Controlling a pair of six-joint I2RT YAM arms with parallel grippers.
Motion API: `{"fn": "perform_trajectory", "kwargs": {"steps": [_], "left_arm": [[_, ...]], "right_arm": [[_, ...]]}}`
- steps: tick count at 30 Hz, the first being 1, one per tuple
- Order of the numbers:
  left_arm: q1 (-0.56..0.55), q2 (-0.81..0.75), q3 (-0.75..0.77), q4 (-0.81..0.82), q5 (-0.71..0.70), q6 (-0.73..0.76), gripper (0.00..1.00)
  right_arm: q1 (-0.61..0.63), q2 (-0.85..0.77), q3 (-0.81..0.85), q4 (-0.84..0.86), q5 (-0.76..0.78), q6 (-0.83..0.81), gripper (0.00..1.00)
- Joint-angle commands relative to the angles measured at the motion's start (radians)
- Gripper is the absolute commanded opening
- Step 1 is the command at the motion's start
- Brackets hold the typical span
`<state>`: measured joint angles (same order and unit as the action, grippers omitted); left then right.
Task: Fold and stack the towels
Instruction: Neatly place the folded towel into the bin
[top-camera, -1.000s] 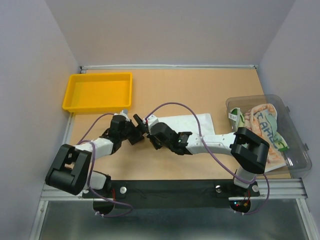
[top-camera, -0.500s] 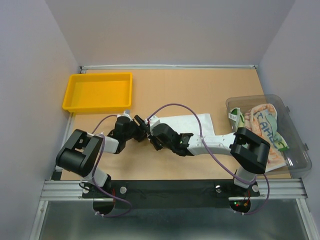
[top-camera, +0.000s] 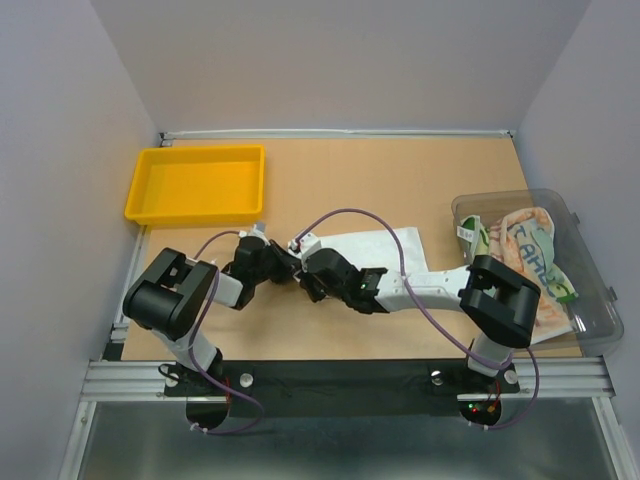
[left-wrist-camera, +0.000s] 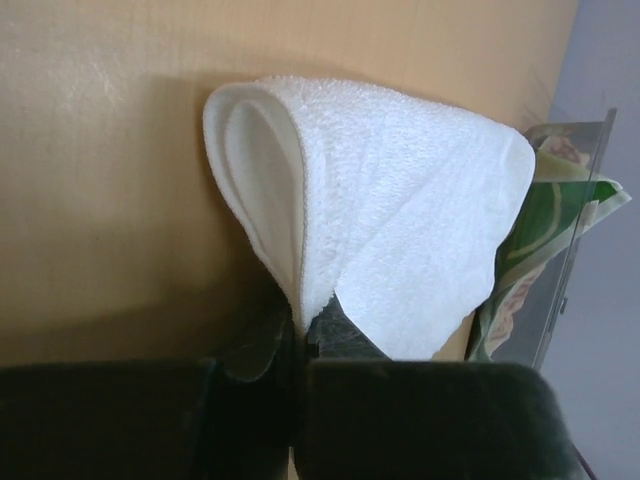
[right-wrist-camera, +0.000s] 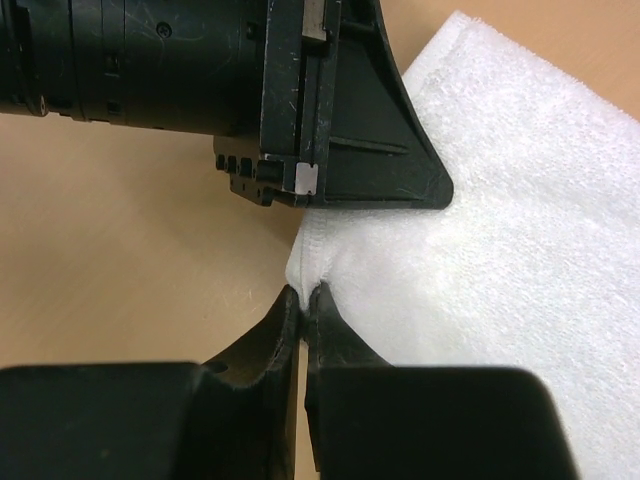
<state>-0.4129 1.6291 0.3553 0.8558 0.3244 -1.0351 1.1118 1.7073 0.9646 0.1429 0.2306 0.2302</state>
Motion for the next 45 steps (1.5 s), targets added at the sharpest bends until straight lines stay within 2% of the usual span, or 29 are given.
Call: {"fn": "perform_trajectory", "kwargs": {"steps": [1,5,6,9,10,14,21,27,29,34,37,45], "left_arm": [[-0.004,-0.008,0.031,-0.023,-0.018,0.089,0.0],[0.002,-0.035,0.135,-0.196,-0.031,0.213,0.0],[0.006,-0.038,0.164,-0.24,-0.038,0.243,0.0],[0.04,-0.043,0.299,-0.423,-0.059,0.371,0.0],[0.048,-0.043,0.382,-0.52,-0.076,0.4,0.0],[0.091,-0.011,0.606,-0.751,-0.122,0.57,0.0],[0.19,0.109,0.973,-1.037,-0.157,0.713,0.0],[0.285,0.227,1.288,-1.266,-0.205,0.829,0.0],[0.313,0.25,1.347,-1.313,-0.231,0.86,0.0],[0.405,0.285,1.429,-1.348,-0.315,0.937,0.0],[0.469,0.299,1.473,-1.322,-0.309,0.966,0.0],[0.519,0.397,1.59,-1.322,-0.306,1.089,0.0]], "right_arm": [[-0.007,-0.064,-0.023,0.07,0.024,0.011,0.02],[-0.007,-0.11,-0.056,0.073,0.05,0.001,0.55],[-0.007,-0.124,-0.064,0.073,0.067,0.0,0.75],[-0.009,-0.195,-0.11,0.069,0.101,0.0,0.97],[-0.009,-0.216,-0.127,0.069,0.104,0.0,1.0],[-0.01,-0.333,-0.2,0.023,0.122,-0.003,1.0],[-0.01,-0.512,-0.292,-0.104,0.141,0.031,1.0],[-0.01,-0.554,-0.331,-0.178,0.136,0.057,1.0],[-0.01,-0.543,-0.325,-0.193,0.142,0.055,1.0],[-0.01,-0.491,-0.277,-0.224,0.131,0.034,1.0],[-0.01,-0.436,-0.236,-0.238,0.131,0.02,1.0],[-0.01,-0.292,-0.106,-0.304,0.104,-0.038,1.0]]}}
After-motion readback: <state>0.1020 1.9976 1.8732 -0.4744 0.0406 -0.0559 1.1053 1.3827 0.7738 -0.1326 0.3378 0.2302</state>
